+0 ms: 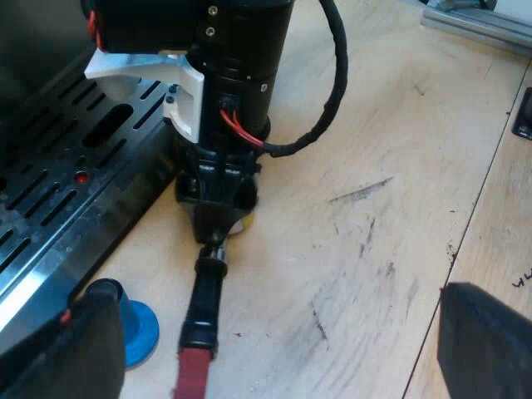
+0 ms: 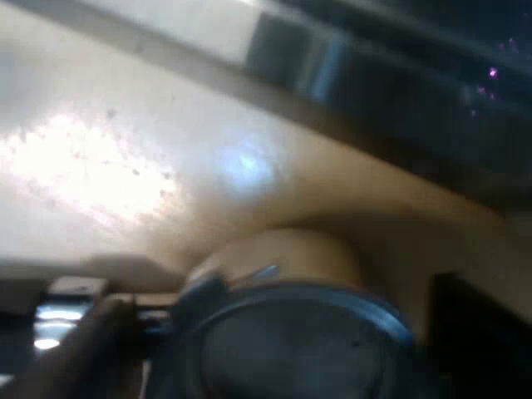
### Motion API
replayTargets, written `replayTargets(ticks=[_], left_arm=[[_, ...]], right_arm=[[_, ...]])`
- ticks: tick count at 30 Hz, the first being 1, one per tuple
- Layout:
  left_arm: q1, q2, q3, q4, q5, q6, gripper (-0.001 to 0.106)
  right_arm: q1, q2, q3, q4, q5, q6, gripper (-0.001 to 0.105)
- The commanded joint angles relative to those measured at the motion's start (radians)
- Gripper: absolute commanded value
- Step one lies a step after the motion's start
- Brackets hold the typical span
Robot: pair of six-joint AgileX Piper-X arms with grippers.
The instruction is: Put the handle in the coffee machine
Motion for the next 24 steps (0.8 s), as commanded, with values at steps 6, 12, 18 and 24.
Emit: replayTargets(ticks=[6, 12, 18, 24], left_arm=[[0.001, 0.0, 0.0, -0.003, -0.01, -0.01, 0.078], [0.001, 0.0, 0.0, -0.003, -0.01, 0.014, 0.078], [0.001, 0.0, 0.0, -0.003, 0.011, 0.024, 0.078], [-0.034, 0.0, 0.0, -0.003, 0.076, 0.115, 0.078]], right_arm=[[0.01, -0.02, -0.005, 0.139, -0.081, -0.008, 0.0], [0.073, -0.083, -0.005, 0.231, -0.075, 0.082, 0.0], [0.118, -0.144, -0.005, 0.317, -0.075, 0.249, 0.0], [0.133, -0.222, -0.005, 0.375, -0.077, 0.32, 0.0]])
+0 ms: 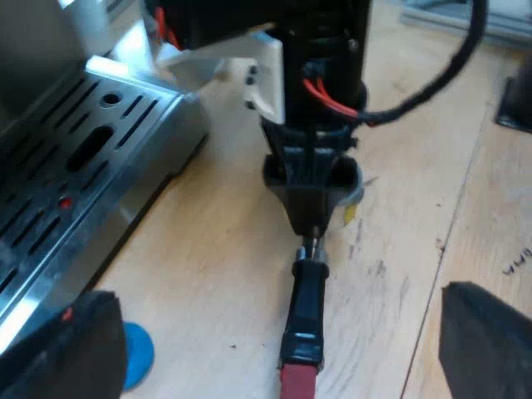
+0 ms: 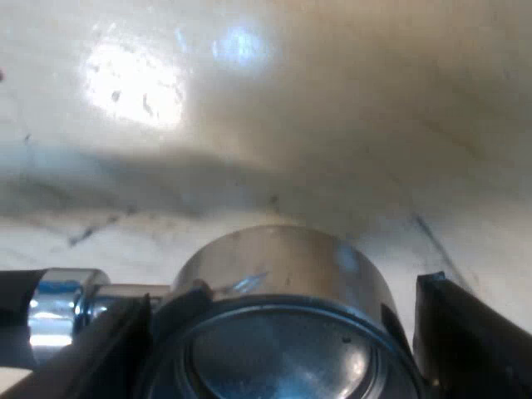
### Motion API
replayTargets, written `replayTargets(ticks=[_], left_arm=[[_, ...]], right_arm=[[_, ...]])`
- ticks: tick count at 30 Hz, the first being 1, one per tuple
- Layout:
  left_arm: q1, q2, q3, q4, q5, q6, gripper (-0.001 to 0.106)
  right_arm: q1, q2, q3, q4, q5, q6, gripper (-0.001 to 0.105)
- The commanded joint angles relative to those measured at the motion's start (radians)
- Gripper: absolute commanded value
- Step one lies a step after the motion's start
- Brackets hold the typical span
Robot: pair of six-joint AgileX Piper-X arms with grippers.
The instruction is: Put the handle in the coffee machine
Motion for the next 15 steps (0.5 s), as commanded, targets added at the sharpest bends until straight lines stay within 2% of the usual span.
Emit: replayTargets(ticks=[1, 8, 10, 15], left_arm=[[-0.023, 0.0, 0.001, -0.003, 0.034, 0.048, 0.078], [-0.051, 0.021, 0.081, -0.001, 0.039, 0.102, 0.078], [-0.051, 0.051, 0.112, -0.001, 0.042, 0.145, 0.078], [-0.051, 0.147, 0.125, -0.002, 0.042, 0.258, 0.078]], right_arm=[[0.002, -0.054, -0.007, 0.037, -0.012, 0.03, 0.0], [0.002, -0.139, -0.007, 0.054, -0.012, 0.048, 0.0], [0.002, -0.17, -0.007, 0.056, -0.012, 0.048, 0.0], [0.002, -0.2, -0.011, 0.061, -0.014, 0.048, 0.0]])
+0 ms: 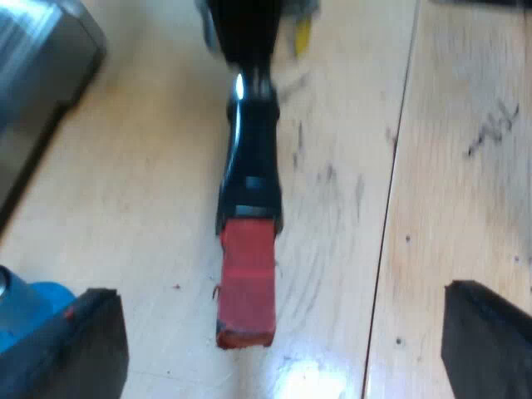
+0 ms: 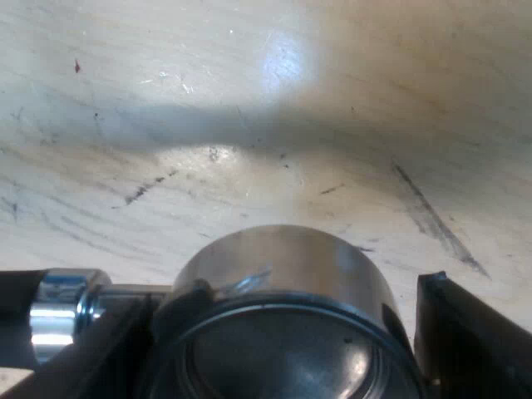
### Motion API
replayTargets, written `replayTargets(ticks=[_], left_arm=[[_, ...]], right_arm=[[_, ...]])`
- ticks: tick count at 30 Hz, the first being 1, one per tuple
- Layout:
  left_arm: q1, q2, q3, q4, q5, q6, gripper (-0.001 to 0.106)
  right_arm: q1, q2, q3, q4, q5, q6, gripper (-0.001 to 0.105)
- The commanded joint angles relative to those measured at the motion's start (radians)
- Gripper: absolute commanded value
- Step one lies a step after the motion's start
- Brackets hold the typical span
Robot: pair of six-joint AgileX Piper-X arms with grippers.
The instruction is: Put the handle in the coffee machine
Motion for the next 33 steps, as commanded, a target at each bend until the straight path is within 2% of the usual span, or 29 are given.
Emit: replayTargets(ticks=[1, 4, 8, 12, 15, 22, 33], left_arm=[[-0.002, 0.056, -0.002, -0.002, 0.013, 0.074, 0.078], [-0.002, 0.127, -0.002, -0.002, 0.013, 0.149, 0.078], [-0.038, 0.185, -0.002, -0.004, 0.013, 0.209, 0.078], [-0.09, 0.21, -0.002, -0.027, 0.006, 0.21, 0.078], [-0.144, 0.275, -0.002, -0.095, -0.059, 0.202, 0.078], [-0.146, 0.369, -0.002, -0.189, -0.069, 0.202, 0.078], [-0.146, 0.373, 0.005, -0.236, -0.072, 0.202, 0.078]], right_arm=[[0.001, -0.021, -0.019, 0.0, -0.013, -0.002, 0.0], [0.001, -0.021, -0.049, 0.001, -0.013, -0.002, 0.0], [0.001, -0.021, -0.086, -0.002, -0.013, -0.002, 0.0], [0.001, -0.021, -0.096, -0.002, -0.013, -0.002, 0.0], [0.001, -0.021, -0.096, 0.002, -0.013, -0.002, 0.0], [0.001, -0.021, -0.096, 0.004, -0.038, -0.002, 0.0], [0.001, -0.021, -0.096, 0.001, -0.038, -0.002, 0.0]])
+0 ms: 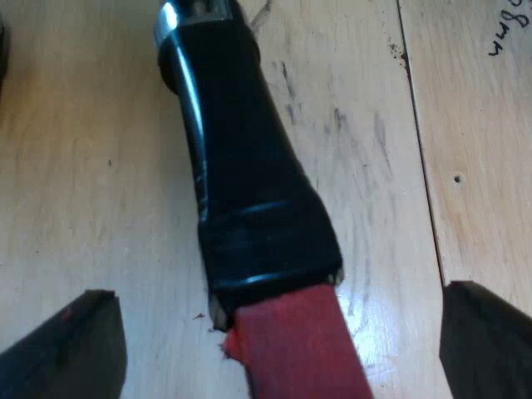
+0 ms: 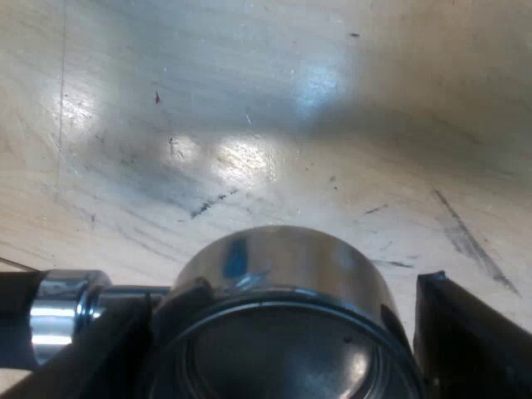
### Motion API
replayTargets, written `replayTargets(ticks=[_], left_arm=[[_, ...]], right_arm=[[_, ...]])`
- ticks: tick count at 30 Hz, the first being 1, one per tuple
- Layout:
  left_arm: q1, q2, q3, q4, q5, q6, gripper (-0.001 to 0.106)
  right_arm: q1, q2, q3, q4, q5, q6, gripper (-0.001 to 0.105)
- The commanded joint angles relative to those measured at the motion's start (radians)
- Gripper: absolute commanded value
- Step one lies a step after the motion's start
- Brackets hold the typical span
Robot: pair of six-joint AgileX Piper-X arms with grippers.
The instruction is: Put the handle in the coffee machine
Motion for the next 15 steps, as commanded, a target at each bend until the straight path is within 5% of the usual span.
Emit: replayTargets(ticks=[1, 7, 11, 15], left_arm=[[-0.003, -0.003, 0.007, -0.005, -0.003, -0.003, 0.078], [-0.003, -0.003, 0.014, -0.005, -0.005, -0.003, 0.071], [-0.003, -0.003, 0.014, -0.013, -0.003, -0.003, 0.048], [-0.003, -0.003, 0.014, -0.023, 0.0, -0.003, 0.037]], right_arm=[[0.001, -0.015, -0.016, -0.012, -0.025, -0.002, 0.0], [0.001, -0.015, -0.016, -0.012, -0.025, -0.002, 0.0], [0.001, -0.015, -0.016, -0.012, -0.025, 0.005, 0.0], [0.001, -0.015, -0.016, -0.014, -0.048, 0.005, 0.0]])
